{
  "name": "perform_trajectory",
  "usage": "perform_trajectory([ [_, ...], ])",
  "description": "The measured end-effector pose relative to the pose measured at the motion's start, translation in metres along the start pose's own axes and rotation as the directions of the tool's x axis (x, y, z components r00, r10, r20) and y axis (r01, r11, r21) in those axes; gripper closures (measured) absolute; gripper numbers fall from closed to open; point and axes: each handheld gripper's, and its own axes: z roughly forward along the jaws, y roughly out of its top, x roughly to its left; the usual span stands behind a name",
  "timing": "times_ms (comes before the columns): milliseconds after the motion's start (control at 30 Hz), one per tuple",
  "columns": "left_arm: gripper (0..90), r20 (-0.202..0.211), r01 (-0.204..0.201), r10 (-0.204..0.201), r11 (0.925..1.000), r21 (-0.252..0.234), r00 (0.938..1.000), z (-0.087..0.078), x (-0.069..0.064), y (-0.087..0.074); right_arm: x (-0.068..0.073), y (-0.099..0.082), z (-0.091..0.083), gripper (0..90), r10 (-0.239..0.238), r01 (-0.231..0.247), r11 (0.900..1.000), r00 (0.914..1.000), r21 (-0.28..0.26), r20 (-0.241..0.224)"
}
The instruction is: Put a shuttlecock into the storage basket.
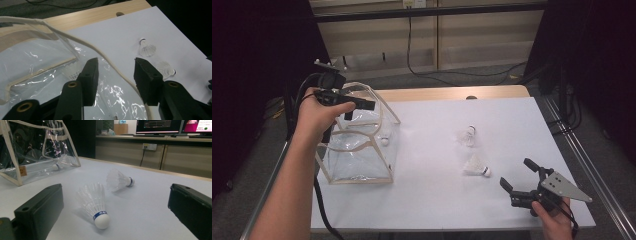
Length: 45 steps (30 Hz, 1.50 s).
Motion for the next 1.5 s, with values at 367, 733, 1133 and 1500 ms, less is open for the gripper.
perform_trajectory([
  [367,45.0,0.065,-0.048,0.047,0.9987,0.016,0.9968,0.004,-0.018,0.001,-0.001,0.0,-0.001,0.0,-0.001,0.001,1.0,1.0,-0.002,0.0],
  [733,39.2,0.114,-0.089,0.087,0.9958,0.018,0.9897,0.007,-0.039,0.003,0.0,0.0,-0.001,0.0,0.003,-0.003,1.0,1.0,-0.001,0.0],
  [1133,32.0,0.161,-0.113,0.109,0.9935,0.016,0.981,0.019,-0.057,0.001,-0.001,0.0,-0.001,0.0,0.002,-0.002,1.0,1.0,-0.003,0.0],
  [1500,24.7,0.183,-0.137,0.134,0.9906,0.003,0.9739,0.029,-0.068,-0.002,0.0,0.001,-0.001,0.0,0.002,-0.002,1.0,1.0,-0.003,0.0],
])
